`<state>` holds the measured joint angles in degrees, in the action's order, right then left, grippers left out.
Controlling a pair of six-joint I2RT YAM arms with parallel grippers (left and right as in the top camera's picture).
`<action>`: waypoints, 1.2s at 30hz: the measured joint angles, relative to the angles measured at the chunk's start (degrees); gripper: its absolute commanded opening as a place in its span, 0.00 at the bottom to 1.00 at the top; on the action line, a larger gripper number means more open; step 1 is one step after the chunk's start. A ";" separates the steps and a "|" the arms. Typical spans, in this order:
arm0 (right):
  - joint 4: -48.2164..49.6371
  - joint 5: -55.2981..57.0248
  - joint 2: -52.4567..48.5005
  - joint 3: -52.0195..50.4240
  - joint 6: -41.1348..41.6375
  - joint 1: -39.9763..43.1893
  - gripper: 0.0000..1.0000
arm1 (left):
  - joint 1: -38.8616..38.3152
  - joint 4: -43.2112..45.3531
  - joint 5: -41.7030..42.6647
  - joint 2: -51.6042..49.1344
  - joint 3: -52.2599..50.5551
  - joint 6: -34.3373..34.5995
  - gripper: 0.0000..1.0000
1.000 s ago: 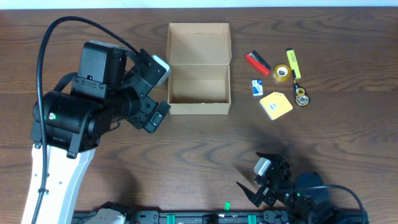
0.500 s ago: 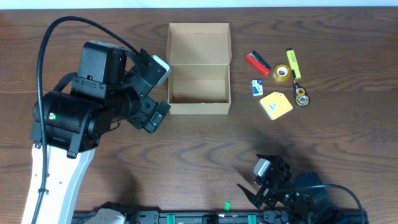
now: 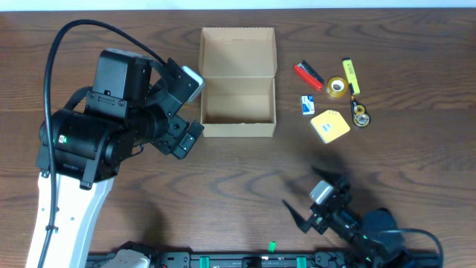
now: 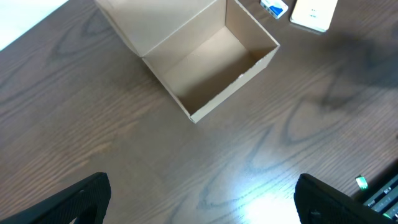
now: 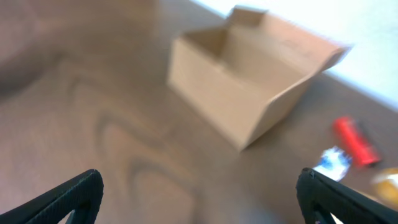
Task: Pack container
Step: 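Move right gripper over the yellow spiral notepad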
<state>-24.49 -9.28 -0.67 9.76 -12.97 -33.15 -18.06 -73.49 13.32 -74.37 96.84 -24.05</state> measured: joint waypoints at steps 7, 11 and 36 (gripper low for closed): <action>13.86 21.73 0.00 -0.13 0.00 0.00 0.99 | 0.00 -0.02 0.00 0.00 0.00 0.00 0.95; 16.94 32.76 0.02 -0.15 0.00 0.02 0.99 | 0.00 0.02 -0.02 0.00 0.00 0.00 0.95; 19.69 34.97 -23.98 8.46 6.14 22.99 0.99 | 0.00 -0.02 -0.02 0.00 0.00 0.02 0.95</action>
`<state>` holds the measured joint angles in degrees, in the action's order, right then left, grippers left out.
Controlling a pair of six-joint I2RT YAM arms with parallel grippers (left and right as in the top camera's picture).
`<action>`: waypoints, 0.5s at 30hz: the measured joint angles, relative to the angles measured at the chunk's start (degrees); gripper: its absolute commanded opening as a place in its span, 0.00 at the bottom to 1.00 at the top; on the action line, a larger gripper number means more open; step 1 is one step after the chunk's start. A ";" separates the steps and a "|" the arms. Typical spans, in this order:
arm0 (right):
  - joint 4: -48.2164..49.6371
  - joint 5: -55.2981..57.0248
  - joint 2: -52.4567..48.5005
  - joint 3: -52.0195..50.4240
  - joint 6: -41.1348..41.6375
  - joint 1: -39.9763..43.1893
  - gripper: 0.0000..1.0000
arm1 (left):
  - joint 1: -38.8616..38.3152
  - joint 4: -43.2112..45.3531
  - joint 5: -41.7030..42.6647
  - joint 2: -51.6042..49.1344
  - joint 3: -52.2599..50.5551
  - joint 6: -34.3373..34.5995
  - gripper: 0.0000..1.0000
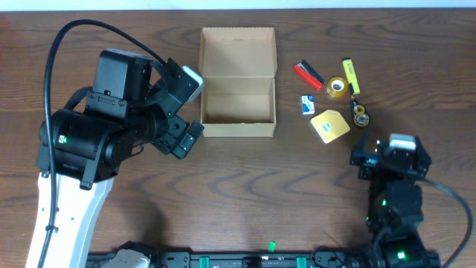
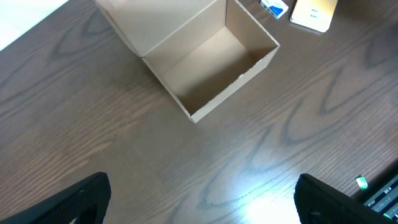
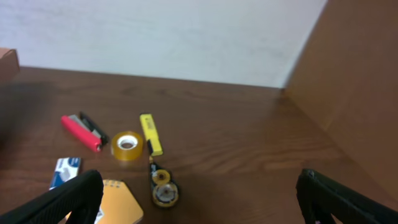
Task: Pack container
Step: 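Move right gripper over the yellow spiral notepad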
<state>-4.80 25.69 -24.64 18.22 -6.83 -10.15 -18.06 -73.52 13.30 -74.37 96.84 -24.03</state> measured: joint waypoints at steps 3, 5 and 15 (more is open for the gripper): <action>0.02 -2.99 -5.09 2.86 0.02 1.64 0.99 | 0.00 0.02 0.00 0.00 0.00 -0.02 0.95; -0.02 -5.64 -9.51 5.11 0.02 2.56 0.99 | 0.00 0.02 0.00 0.00 0.00 -0.02 0.95; -7.39 -18.53 -29.59 17.49 1.66 3.34 0.99 | 0.00 0.02 0.00 0.00 0.00 -0.02 0.95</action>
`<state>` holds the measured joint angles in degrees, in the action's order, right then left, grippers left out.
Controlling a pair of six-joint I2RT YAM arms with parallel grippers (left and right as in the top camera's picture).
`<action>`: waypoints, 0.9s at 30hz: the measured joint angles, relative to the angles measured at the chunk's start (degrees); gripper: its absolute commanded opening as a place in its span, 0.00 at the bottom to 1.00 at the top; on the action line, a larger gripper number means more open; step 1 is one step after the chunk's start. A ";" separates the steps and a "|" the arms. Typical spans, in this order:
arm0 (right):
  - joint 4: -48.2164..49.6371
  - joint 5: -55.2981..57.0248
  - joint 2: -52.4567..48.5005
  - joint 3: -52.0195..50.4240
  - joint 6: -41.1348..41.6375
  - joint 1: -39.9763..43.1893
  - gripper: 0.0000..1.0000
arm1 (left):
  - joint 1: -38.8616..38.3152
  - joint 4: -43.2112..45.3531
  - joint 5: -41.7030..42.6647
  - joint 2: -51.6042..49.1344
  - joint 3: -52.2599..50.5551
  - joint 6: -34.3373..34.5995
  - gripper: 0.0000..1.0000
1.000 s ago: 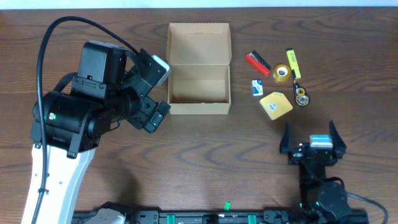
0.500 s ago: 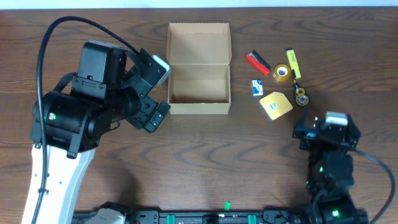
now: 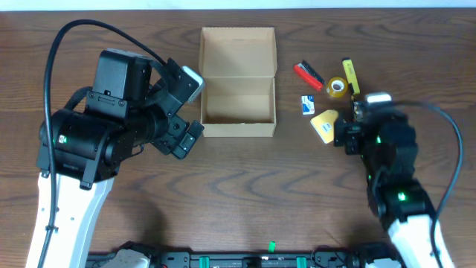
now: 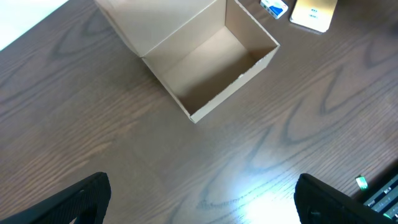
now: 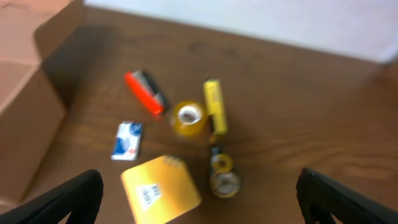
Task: Pack container
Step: 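Move right gripper over the yellow spiral notepad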
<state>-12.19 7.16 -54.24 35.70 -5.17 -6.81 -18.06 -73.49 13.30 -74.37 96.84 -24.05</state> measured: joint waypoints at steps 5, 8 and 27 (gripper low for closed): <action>-7.87 -5.09 -8.52 6.97 1.03 0.04 0.99 | 0.00 -0.02 0.02 0.00 0.00 0.02 0.95; -12.37 -7.15 -12.76 10.32 1.20 0.04 0.99 | 0.00 0.00 0.00 0.00 0.00 0.00 0.95; -18.80 -7.52 -23.74 14.14 -1.18 0.04 0.99 | 0.00 0.00 0.00 -0.02 0.00 0.00 0.95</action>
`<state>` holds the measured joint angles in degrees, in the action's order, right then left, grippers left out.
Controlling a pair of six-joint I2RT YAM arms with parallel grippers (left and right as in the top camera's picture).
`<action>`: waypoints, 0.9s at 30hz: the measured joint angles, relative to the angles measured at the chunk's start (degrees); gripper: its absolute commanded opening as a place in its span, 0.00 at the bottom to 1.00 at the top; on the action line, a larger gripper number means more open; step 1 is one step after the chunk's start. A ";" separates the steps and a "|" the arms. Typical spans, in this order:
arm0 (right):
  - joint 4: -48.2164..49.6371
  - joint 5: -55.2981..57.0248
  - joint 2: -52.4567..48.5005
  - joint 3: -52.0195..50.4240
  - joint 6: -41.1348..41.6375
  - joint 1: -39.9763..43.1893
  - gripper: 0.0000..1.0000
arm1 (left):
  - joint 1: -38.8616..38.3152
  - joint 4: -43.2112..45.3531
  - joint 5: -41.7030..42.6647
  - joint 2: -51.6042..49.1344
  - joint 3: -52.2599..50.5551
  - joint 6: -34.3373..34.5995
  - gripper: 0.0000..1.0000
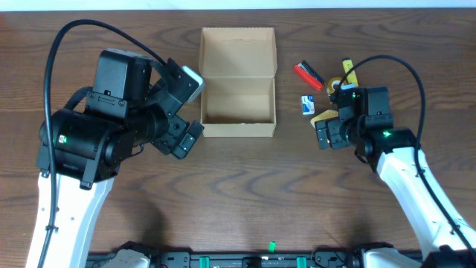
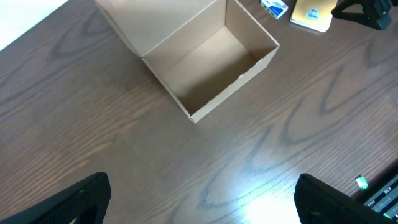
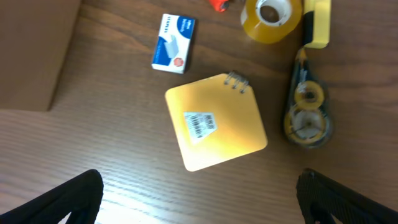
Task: Pack container
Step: 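Move right gripper over the yellow spiral notepad, then lower right gripper and grasp the yellow spiral notepad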
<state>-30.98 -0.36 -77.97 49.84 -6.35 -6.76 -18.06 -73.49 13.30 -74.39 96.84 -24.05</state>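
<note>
An open cardboard box point(image 1: 238, 97) stands empty at the table's back middle, also in the left wrist view point(image 2: 211, 68). To its right lie a yellow spiral notepad point(image 3: 216, 121), a small blue-and-white box point(image 3: 173, 43), a tape roll point(image 3: 271, 15), a yellow highlighter point(image 3: 316, 25), a correction-tape dispenser point(image 3: 306, 112) and a red item point(image 1: 306, 73). My right gripper point(image 3: 199, 211) hangs open over the table just in front of the notepad, holding nothing. My left gripper point(image 2: 202, 202) is open and empty, high above the table in front of the box.
The box's lid flap point(image 1: 238, 39) lies open toward the far edge. The bulky left arm point(image 1: 111, 112) stands to the left of the box. The right arm's cable point(image 1: 416, 82) loops over the table's right side.
My right gripper has moved left and closer to the table; the notepad now fills the middle of its wrist view. The left arm and all the objects have stayed put.
My right gripper was low near the table's front edge, facing the box. Then it stood at the right front with the small items far ahead. Then it was close behind the notepad, and now it hovers open right at it. The left arm never moved.
</note>
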 measured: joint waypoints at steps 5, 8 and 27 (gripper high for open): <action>1.73 1.68 -3.43 0.02 1.88 0.02 0.99 | 0.00 0.00 0.00 0.00 0.00 0.02 0.95; 2.19 2.10 -5.57 0.02 5.66 0.02 0.99 | 0.00 0.00 0.00 0.00 0.00 0.02 0.95; 14.16 2.71 -15.30 0.04 -4.70 1.51 0.99 | 0.00 0.00 0.00 0.00 0.00 0.02 0.95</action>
<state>-16.82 2.35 -93.27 49.89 -11.05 -5.26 -18.06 -73.49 13.30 -74.39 96.84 -24.03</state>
